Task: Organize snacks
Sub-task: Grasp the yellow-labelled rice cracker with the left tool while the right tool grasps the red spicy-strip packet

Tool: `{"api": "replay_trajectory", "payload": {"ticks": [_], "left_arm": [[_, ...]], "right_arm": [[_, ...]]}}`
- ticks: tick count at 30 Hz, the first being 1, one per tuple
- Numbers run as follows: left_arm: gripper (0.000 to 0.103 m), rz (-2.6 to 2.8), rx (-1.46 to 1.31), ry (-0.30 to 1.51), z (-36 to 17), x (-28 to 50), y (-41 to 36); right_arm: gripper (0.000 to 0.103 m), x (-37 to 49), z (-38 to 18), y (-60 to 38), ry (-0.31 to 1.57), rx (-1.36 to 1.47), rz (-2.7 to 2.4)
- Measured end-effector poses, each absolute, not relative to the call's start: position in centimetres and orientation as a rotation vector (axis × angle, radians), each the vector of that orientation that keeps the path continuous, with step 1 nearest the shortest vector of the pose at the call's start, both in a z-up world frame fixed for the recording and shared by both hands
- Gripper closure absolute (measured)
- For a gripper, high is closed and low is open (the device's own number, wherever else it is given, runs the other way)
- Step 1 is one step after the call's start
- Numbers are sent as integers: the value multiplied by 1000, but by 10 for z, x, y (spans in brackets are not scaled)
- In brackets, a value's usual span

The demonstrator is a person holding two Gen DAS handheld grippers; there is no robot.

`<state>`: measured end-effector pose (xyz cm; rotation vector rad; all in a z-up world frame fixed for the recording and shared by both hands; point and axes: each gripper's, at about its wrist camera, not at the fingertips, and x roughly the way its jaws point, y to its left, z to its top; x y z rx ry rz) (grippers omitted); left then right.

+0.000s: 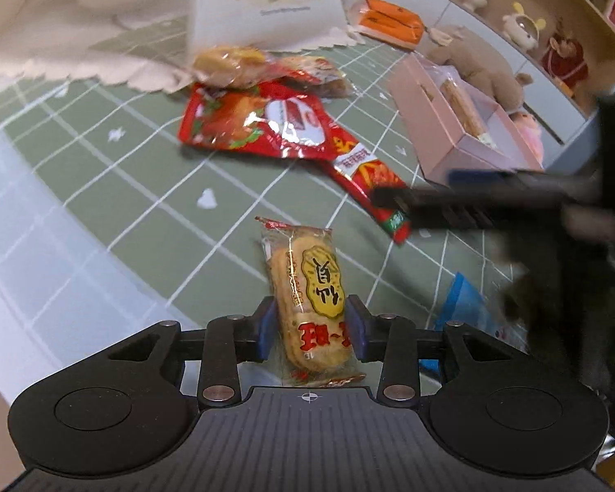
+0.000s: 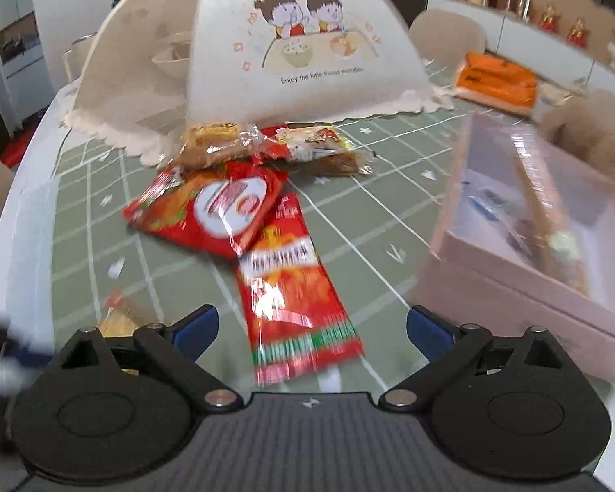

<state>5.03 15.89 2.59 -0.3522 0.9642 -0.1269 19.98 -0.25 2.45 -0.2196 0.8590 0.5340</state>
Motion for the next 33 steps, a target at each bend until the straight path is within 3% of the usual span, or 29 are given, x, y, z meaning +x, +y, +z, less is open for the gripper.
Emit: {"api": "replay_trajectory", "payload": {"ticks": [1,6,8,16,23,30,33], "left_arm": [[61,-128,-361,962,25,48,160],[60,-130,-358,952,25,41,159],[61,-136,-356,952,25,42,156],[64,-164,-256,964,26,43,111],[64,-137,-232,983,27,45,82],[65,-174,-272,995,25,55,90],[72,-172,-300,963,22,51,92]], "right_arm": [[8,210,22,3,878,-213,541],[44,222,14,22,946,-271,560],[48,213,18,15,961,-290,564],[47,158,19,-90,1004,-233,417],[23,109,13,-135,1043,-177,394],[22,90,25,-121,1085,-189,399],[22,72,30,-128,1102,-204,377]]}}
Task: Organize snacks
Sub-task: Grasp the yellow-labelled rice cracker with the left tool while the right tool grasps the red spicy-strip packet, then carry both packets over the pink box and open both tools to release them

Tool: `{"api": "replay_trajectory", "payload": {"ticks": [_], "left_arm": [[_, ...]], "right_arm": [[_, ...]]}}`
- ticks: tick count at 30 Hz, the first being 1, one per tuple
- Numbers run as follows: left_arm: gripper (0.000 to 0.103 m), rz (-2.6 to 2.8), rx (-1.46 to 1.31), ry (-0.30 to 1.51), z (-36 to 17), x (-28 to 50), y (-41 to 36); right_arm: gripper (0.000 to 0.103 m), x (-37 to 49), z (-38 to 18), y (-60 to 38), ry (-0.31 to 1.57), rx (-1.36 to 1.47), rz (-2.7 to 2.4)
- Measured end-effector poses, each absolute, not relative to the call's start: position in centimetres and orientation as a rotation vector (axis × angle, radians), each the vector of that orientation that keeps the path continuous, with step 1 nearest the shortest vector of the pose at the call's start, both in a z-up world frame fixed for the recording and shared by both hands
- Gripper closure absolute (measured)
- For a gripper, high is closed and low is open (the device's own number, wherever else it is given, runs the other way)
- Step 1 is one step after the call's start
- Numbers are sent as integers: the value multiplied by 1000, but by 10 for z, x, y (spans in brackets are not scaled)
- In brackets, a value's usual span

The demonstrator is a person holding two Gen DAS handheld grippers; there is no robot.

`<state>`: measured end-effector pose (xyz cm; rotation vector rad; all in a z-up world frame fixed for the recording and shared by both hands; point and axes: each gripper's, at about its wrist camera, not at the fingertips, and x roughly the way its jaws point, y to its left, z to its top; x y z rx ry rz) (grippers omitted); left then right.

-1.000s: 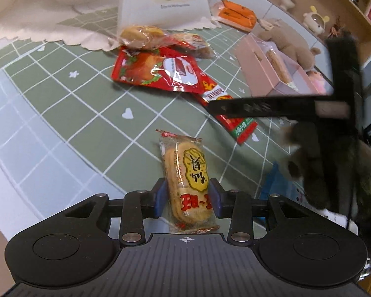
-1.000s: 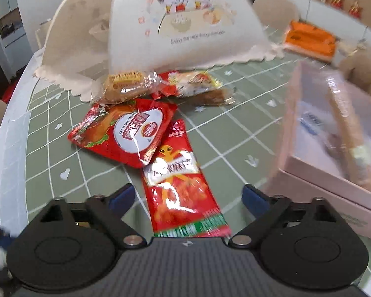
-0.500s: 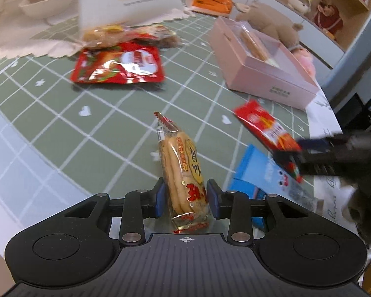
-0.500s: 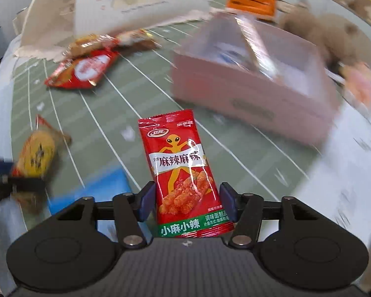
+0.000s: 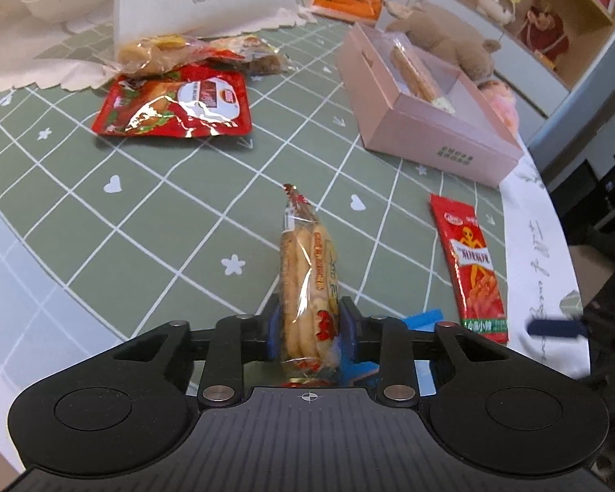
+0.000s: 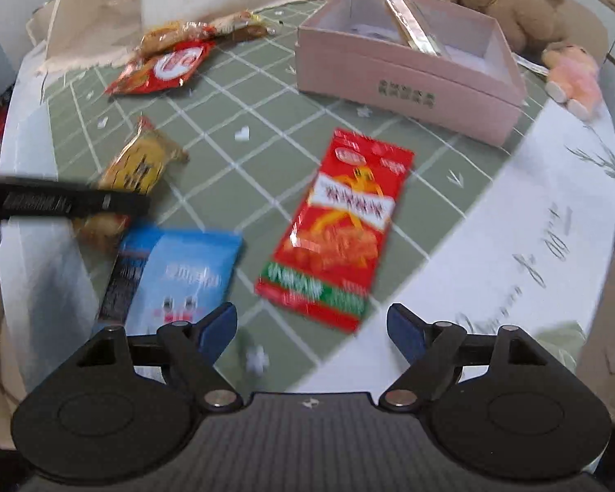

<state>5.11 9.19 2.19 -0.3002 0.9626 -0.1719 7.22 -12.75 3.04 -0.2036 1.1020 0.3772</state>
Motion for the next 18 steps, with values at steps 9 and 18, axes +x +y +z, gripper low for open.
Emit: {"api": "replay_trajectory", "payload": {"ticks": [9,18], "left_arm": [[78,-78,-411,927,20,30,84],[79,118,-452,843,70,-10,67]], "right_arm": [[22,44,33,-183,1086,-320,356],[22,90,66,-248,1004,-148,535]]}}
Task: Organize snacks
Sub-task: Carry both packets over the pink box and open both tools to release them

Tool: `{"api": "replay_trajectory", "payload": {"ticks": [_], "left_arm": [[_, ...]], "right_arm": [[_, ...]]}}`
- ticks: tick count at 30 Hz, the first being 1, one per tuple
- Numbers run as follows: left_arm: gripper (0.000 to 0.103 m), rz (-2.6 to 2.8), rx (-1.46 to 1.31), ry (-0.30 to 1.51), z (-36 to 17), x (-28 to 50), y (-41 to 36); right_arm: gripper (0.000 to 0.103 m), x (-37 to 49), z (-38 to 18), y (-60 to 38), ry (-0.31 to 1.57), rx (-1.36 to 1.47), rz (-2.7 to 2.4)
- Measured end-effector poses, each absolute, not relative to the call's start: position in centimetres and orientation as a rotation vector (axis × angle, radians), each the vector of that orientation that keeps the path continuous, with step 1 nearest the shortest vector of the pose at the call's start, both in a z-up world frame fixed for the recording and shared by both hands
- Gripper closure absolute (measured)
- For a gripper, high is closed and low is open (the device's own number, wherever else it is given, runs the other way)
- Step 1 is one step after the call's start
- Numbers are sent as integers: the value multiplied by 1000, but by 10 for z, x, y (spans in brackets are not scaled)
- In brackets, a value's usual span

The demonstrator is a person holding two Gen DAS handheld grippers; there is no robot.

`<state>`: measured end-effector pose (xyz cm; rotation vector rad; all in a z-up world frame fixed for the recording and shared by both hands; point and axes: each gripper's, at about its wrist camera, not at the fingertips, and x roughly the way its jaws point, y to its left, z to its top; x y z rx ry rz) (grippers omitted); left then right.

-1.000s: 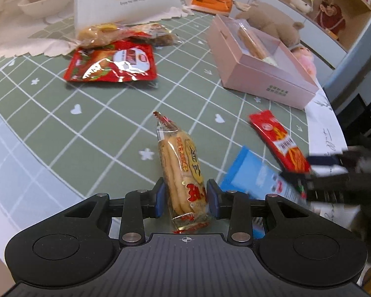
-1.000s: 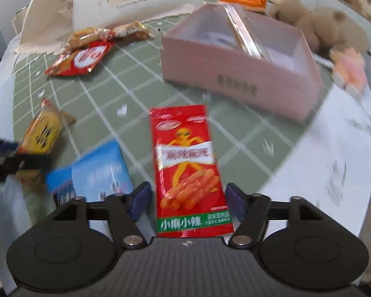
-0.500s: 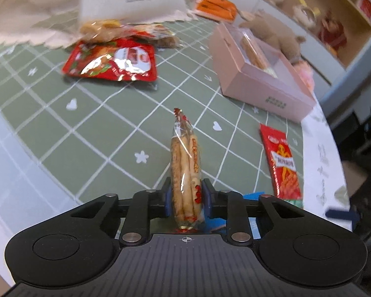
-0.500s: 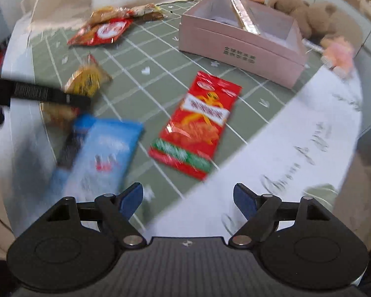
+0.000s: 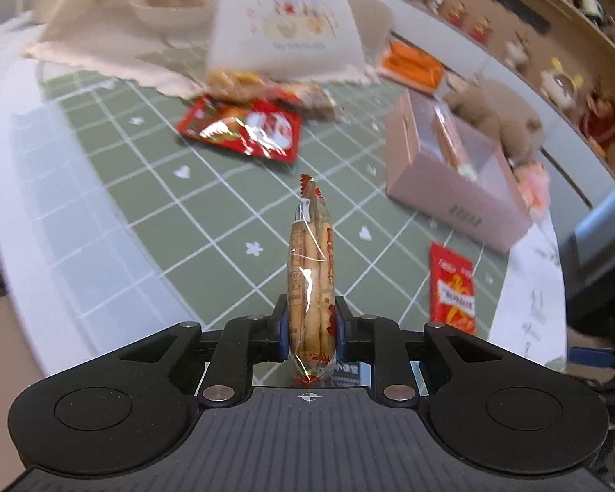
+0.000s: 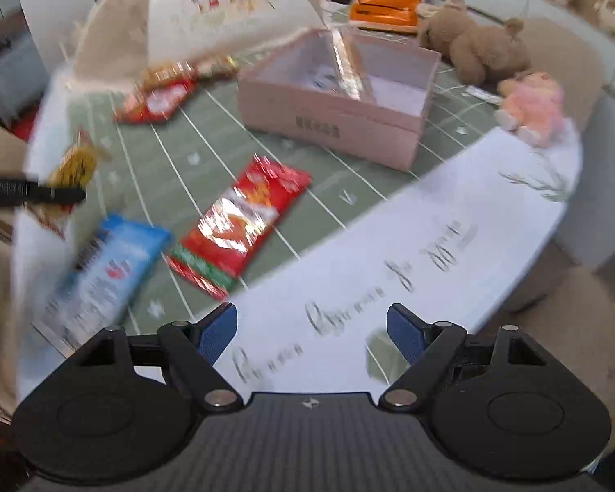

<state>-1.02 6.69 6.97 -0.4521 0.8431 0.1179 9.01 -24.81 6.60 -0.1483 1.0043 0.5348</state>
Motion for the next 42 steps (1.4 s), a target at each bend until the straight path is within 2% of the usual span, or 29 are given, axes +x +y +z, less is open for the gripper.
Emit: {"api": "replay_trajectory", "payload": {"ticks": [3,12,13,15,18,25,32,37,42], "left_arm": [[79,145,-483,811,98,-31,63],[79,115,-559,753,153,-67,69],[79,95,-565,746,155,-66,71],[79,57,-560,741,158,-62,75],[79,-13,-534,741,162,-48,79],[79,-241,-457,690,192,17,95],[78,-449,-457,592,236,138,68],[75,-464,-510,663,207,231,34],[75,-353,-543,744,145,254,30]], "right_arm": [[22,122,62,-234,1063,-52,615],[25,172,22,-129,1136,-110,488],[28,169,21,-120,1115,-147,461],[50,158,20,-106,1095,-250,450],[57,145,30,-97,1110,-332,526],[57,134,113,-129,1015,-234,533],[57,146,206,-193,884,-39,349],[57,168,249,-223,754,-48,272],[57,203,239,-235,744,-31,249]]}}
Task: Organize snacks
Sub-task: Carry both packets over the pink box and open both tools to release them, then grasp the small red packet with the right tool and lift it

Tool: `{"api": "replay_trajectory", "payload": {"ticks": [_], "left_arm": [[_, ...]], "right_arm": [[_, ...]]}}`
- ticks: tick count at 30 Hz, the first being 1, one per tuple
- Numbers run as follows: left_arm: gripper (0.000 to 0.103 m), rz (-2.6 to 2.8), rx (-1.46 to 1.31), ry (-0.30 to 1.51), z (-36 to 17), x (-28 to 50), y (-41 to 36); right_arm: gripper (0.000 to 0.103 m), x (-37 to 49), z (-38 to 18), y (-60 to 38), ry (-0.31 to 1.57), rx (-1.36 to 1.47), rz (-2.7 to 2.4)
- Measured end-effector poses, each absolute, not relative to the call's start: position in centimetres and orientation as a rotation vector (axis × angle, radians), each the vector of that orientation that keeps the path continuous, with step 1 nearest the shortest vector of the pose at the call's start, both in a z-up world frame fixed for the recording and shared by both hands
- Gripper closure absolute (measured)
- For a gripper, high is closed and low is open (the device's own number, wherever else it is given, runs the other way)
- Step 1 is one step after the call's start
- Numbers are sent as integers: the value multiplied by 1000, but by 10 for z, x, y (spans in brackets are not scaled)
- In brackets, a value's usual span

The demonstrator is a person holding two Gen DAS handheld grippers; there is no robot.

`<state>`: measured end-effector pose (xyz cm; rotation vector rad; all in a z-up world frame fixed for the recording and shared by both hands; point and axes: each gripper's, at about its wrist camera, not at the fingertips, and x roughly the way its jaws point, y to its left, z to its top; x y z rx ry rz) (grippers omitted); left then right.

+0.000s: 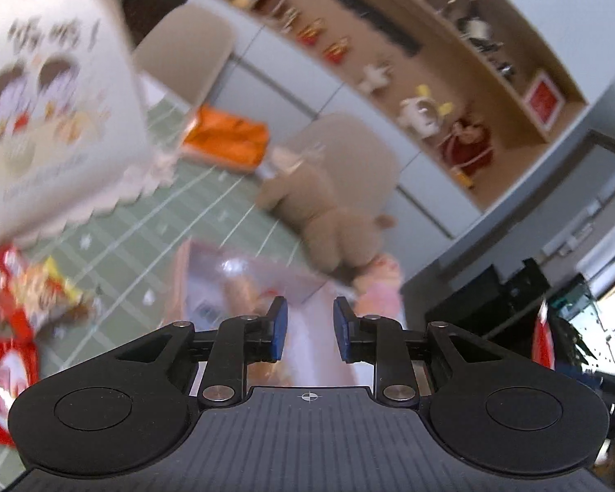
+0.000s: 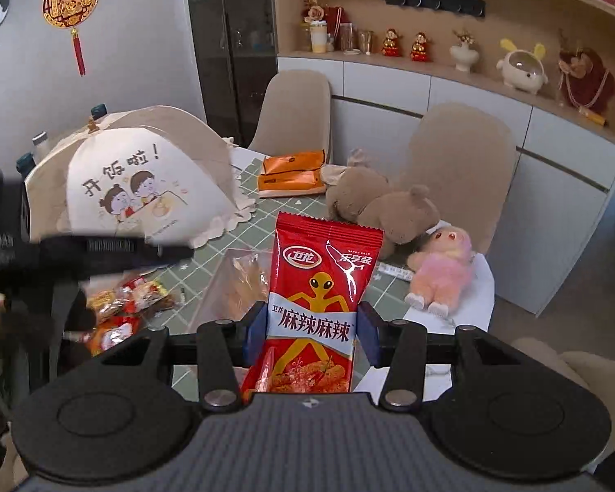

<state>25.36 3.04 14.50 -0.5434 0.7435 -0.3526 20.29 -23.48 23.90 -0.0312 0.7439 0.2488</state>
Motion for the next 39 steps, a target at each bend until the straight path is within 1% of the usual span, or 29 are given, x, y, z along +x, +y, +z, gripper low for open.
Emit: {"api": "replay_trajectory", "payload": {"ticks": [5,6,7,9,11,14,17,21,22,24,25,28,30,33,35,37,39], "left_arm": [[75,-248,-552,800,112,217,53],[75,-224,-546,811,108,208,59],[75,-203,-541,819,104,197,67],[75,-153,-533,839,97,177,78],[75,-111,-522,851,93,159,93],[75,-18,-488,860,85,140,113],[75,60,-472,853,78,135,130],[75,141,-454,816,75,134,145],[75,155,-462,807,75,132,149],[75,173,-480,795,75,128,155],[75,180,-485,792,73,125,159],[75,204,-504,792,69,110,168],[75,212,-528,789,68,94,177],[75,209,-552,780,65,66,185],[75,196,-560,778,63,47,187],[75,193,-566,785,59,27,190],[75,204,-571,798,57,7,193]], "right_arm": [[57,259,197,-224,774,18,300],[55,270,188,-220,766,33,308],[53,282,179,-214,750,49,320],[34,310,154,-199,737,54,349],[34,333,128,-179,794,13,339],[34,336,104,-164,851,6,369],[34,322,92,-157,888,0,412],[34,296,91,-144,919,-16,477],[33,294,94,-138,929,-9,500],[27,289,96,-118,956,16,562],[27,286,99,-106,960,31,585],[25,279,102,-60,933,22,637],[24,275,100,-19,874,-24,645],[24,270,88,41,692,-159,562],[24,272,69,78,574,-248,495],[27,285,49,102,583,-260,507],[42,307,32,115,670,-218,524]]}}
